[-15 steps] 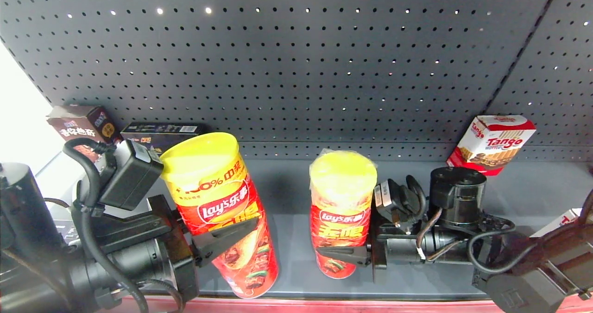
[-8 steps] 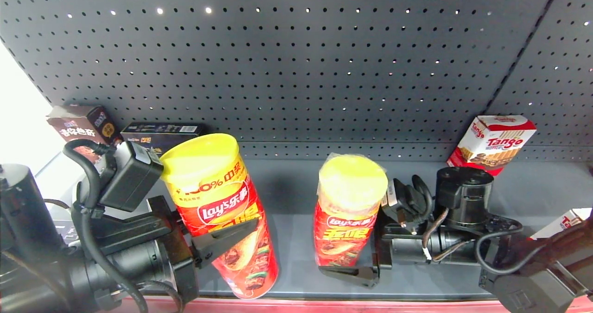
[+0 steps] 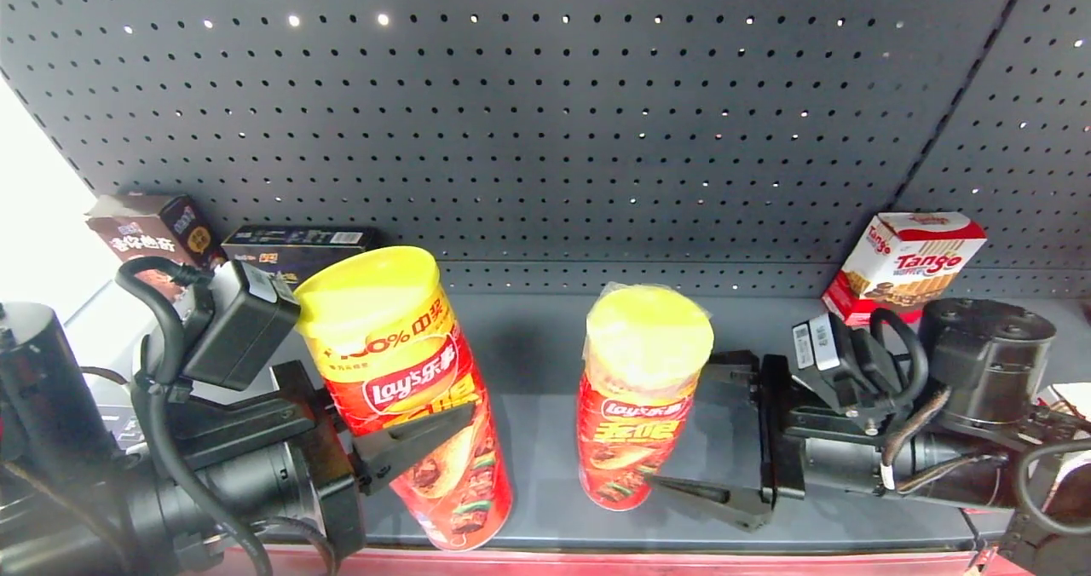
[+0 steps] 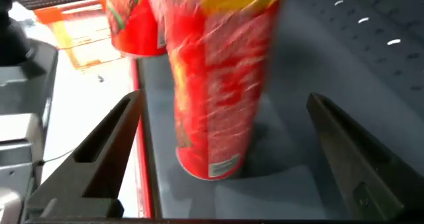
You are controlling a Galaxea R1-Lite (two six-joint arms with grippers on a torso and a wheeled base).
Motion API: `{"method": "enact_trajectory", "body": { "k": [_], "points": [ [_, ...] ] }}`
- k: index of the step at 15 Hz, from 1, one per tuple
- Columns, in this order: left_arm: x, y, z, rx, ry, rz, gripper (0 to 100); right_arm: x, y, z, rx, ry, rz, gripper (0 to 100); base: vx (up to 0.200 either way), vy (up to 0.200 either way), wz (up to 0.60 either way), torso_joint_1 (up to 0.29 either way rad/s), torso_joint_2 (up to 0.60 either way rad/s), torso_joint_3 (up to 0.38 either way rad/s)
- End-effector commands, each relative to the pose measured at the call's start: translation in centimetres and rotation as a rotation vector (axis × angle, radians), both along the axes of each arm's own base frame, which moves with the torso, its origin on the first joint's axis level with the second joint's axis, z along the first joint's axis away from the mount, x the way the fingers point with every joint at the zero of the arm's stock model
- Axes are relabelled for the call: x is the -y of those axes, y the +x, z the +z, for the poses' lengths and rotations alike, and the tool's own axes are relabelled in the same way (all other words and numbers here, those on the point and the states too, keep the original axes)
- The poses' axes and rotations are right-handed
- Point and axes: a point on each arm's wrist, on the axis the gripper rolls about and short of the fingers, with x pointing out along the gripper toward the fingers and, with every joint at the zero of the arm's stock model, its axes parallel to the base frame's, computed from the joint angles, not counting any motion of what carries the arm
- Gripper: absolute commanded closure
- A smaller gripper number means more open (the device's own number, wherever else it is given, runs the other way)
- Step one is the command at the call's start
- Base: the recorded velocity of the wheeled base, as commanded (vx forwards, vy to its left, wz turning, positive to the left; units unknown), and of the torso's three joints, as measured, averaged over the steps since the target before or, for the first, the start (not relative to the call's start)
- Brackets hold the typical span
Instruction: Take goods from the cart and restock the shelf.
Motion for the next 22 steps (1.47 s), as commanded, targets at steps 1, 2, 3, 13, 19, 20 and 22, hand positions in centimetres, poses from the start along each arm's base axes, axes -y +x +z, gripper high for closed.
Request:
{"method": "enact_trajectory", "body": {
  "k": [1,2,3,13,19,20,22],
  "points": [
    [0.0,0.0,0.0,0.000,0.001,-0.002,100,1.1,-1.5,2.1,0.070,0.043,-0.022,0,0.000,0.000,0.00,0.000,0.00,0.000],
    [0.0,0.0,0.0,0.000,0.001,-0.002,100,1.7,-1.9,2.5,0.085,0.051,-0.040,0,0.000,0.000,0.00,0.000,0.00,0.000],
    [0.0,-0.1,0.0,0.002,-0.002,0.000,100,2.3,-2.2,3.0,0.103,0.060,-0.063,0,0.000,0.000,0.00,0.000,0.00,0.000],
    [-1.0,-1.4,0.4,0.032,-0.020,0.004,100,12.9,-13.2,5.2,0.215,0.152,-0.686,0,0.000,0.000,0.00,0.000,0.00,0.000],
    [-1.0,-1.3,0.8,0.050,-0.026,0.005,100,15.4,-24.0,-0.9,0.095,0.184,-0.996,0,0.000,0.000,0.00,0.000,0.00,0.000],
    [-0.8,-1.1,1.1,0.058,-0.031,0.004,100,15.6,-24.8,-2.5,0.070,0.181,-1.051,0,0.000,0.000,0.00,0.000,0.00,0.000],
    [-0.8,-1.1,1.4,0.067,-0.035,0.004,100,15.7,-24.6,-2.9,0.031,0.226,-1.093,0,0.000,0.000,0.00,0.000,0.00,0.000]
  ]
}}
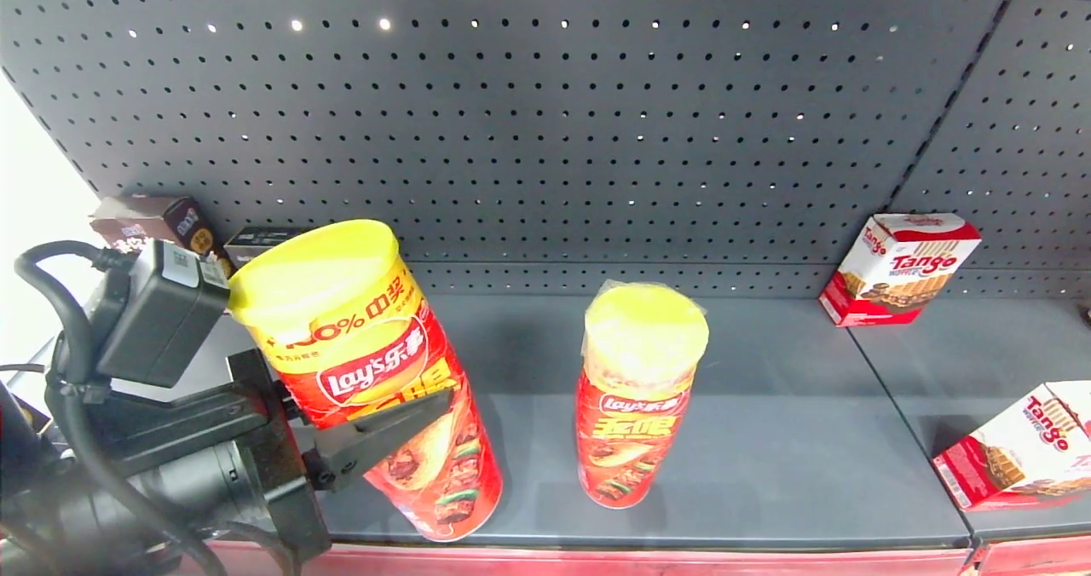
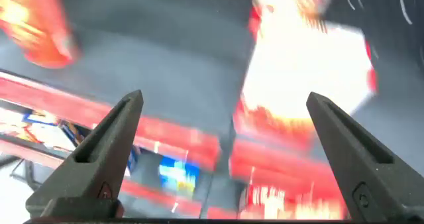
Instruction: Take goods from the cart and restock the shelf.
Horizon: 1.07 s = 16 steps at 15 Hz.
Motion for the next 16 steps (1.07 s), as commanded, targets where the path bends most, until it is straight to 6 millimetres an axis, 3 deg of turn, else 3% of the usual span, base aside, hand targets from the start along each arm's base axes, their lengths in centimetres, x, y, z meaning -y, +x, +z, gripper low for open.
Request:
{"method": "enact_trajectory", "body": {
  "k": [1,4,7,9,10,16],
  "points": [
    [0.1,0.3,0.5,0.011,-0.008,0.002,100,0.3,-1.1,-3.7,0.000,0.092,-0.055,0,0.000,0.000,0.00,0.000,0.00,0.000],
    [0.3,0.6,0.8,0.016,-0.013,0.005,100,0.3,-0.1,-6.2,-0.018,0.105,-0.154,0,0.000,0.000,0.00,0.000,0.00,0.000],
    [0.6,1.0,0.6,0.009,-0.001,0.006,100,0.5,-0.2,-6.3,-0.035,0.184,-0.232,0,0.000,0.000,0.00,0.000,0.00,0.000],
    [0.5,0.9,0.5,0.007,0.000,0.006,100,0.5,-0.1,-6.3,-0.037,0.140,-0.211,0,0.000,0.000,0.00,0.000,0.00,0.000],
    [0.5,0.9,0.4,0.006,0.001,0.006,100,0.2,-0.2,-6.6,-0.065,0.107,-0.078,0,0.000,0.000,0.00,0.000,0.00,0.000],
    [0.8,1.1,0.2,-0.006,0.008,-0.003,100,0.2,-0.2,-6.9,-0.097,0.123,-0.081,0,0.000,0.000,0.00,0.000,0.00,0.000]
  ]
}}
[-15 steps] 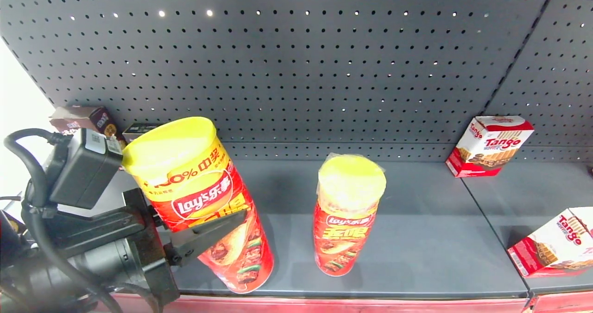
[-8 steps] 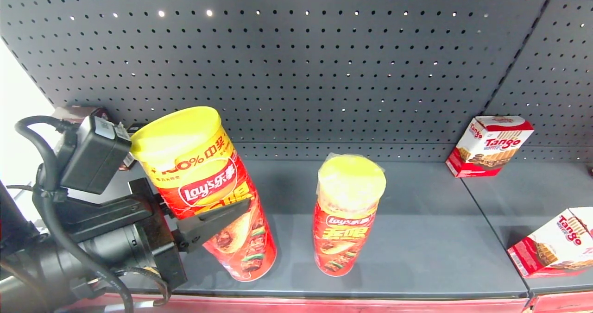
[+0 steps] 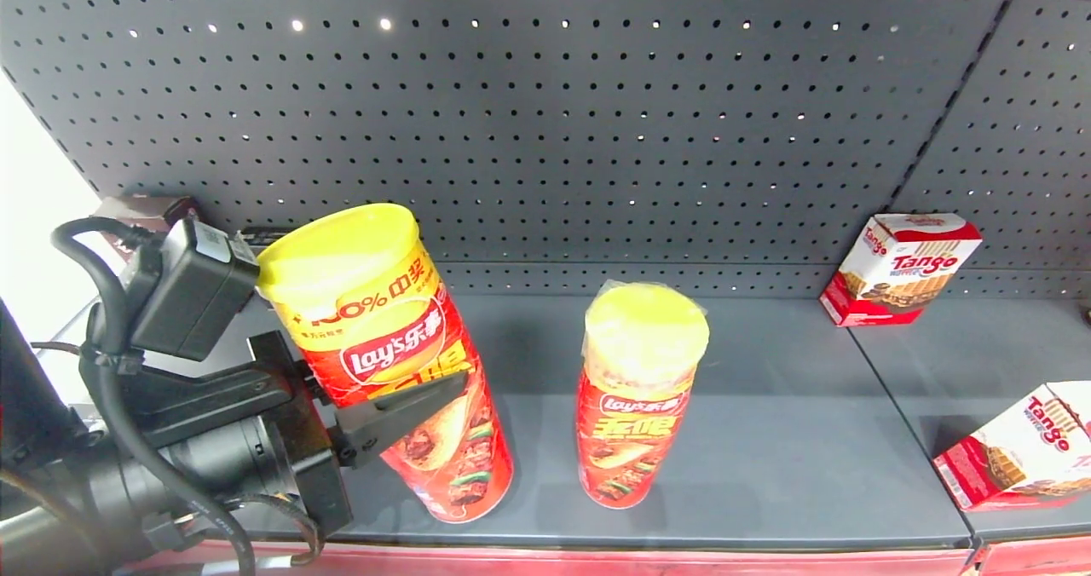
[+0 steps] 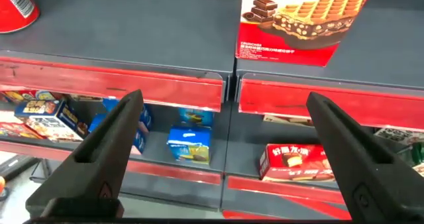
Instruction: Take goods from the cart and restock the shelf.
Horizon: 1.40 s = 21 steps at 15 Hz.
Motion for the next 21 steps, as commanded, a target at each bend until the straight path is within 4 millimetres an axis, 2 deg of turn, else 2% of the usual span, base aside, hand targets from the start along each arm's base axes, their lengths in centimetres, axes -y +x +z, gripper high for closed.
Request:
{"method": "enact_trajectory", "body": {
  "k": [1,5,8,10,11,13,14,16,18,20,21],
  "points": [
    [0.0,0.2,0.0,0.002,0.004,0.008,100,0.0,0.1,0.0,-0.007,-0.002,0.001,0,0.000,0.000,0.00,0.000,0.00,0.000],
    [0.0,0.4,1.0,0.031,-0.012,0.017,100,0.0,0.1,0.0,-0.005,-0.001,0.001,0,0.000,0.000,0.00,0.000,0.00,0.000],
    [1.4,1.4,3.9,0.086,-0.051,-0.030,100,0.0,0.1,0.0,-0.007,-0.002,0.001,0,0.000,0.000,0.00,0.000,0.00,0.000],
    [1.5,1.5,4.8,0.025,-0.012,-0.081,100,0.0,0.1,0.0,-0.005,-0.001,0.001,0,0.000,0.000,0.00,0.000,0.00,0.000],
    [1.0,1.8,4.9,-0.011,0.065,-0.065,100,0.0,0.1,0.0,-0.007,-0.002,0.001,0,0.000,0.000,0.00,0.000,0.00,0.000],
    [0.2,2.5,4.4,0.005,0.134,-0.036,100,0.0,0.1,0.0,-0.007,-0.002,0.001,0,0.000,0.000,0.00,0.000,0.00,0.000],
    [0.5,4.7,2.5,-0.042,0.170,-0.035,100,0.0,0.1,0.0,-0.007,-0.002,0.001,0,0.000,0.000,0.00,0.000,0.00,0.000],
    [1.1,5.8,2.4,-0.041,0.160,-0.047,100,0.0,0.1,0.0,-0.005,-0.001,0.001,0,0.000,0.000,0.00,0.000,0.00,0.000],
    [2.1,7.9,1.7,-0.035,0.177,-0.070,100,0.0,0.1,0.0,-0.007,-0.002,0.001,0,0.000,0.000,0.00,0.000,0.00,0.000],
    [2.9,11.4,0.1,-0.005,0.163,-0.082,100,0.0,0.1,0.0,-0.007,-0.002,0.001,0,0.000,0.000,0.00,0.000,0.00,0.000],
    [3.4,12.4,-0.6,0.006,0.147,-0.112,100,0.0,0.1,0.0,-0.007,-0.002,0.001,0,0.000,0.000,0.00,0.000,0.00,0.000]
  ]
}}
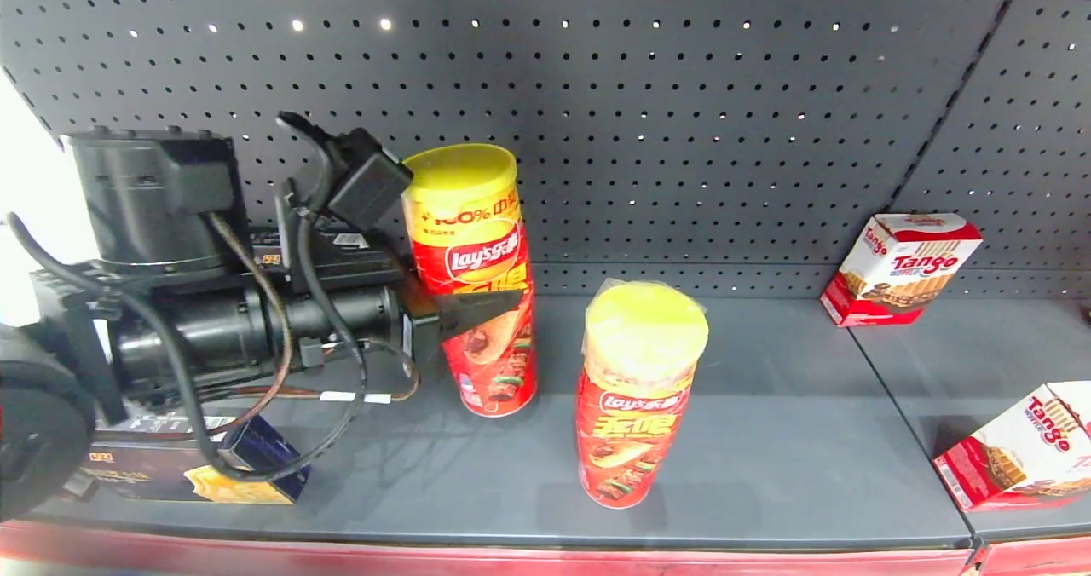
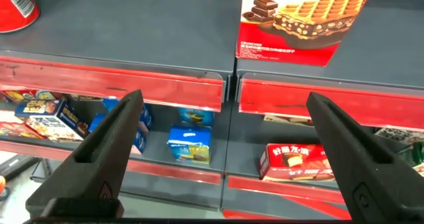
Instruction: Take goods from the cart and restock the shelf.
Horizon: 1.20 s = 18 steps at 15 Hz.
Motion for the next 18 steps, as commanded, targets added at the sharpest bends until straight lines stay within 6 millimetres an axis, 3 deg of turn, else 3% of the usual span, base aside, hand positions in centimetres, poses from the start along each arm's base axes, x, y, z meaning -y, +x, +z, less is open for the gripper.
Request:
{"method": "enact_trajectory", "body": {
  "k": [1,9,14,18],
  "points": [
    [1.4,3.9,-3.3,-0.041,0.007,-0.047,100,0.0,0.0,0.0,-0.006,-0.001,0.000,0,0.000,0.000,0.00,0.000,0.00,0.000],
    [3.1,8.7,-2.9,0.027,0.037,-0.150,100,0.0,0.0,0.0,-0.006,-0.001,0.000,0,0.000,0.000,0.00,0.000,0.00,0.000],
    [3.6,10.6,-1.8,0.069,0.098,-0.165,100,0.0,0.0,0.0,-0.006,-0.001,0.000,0,0.000,0.000,0.00,0.000,0.00,0.000],
    [4.5,11.3,-2.1,0.076,0.096,-0.176,100,0.0,0.0,0.0,-0.004,-0.001,0.000,0,0.000,0.000,0.00,0.000,0.00,0.000]
  ]
}}
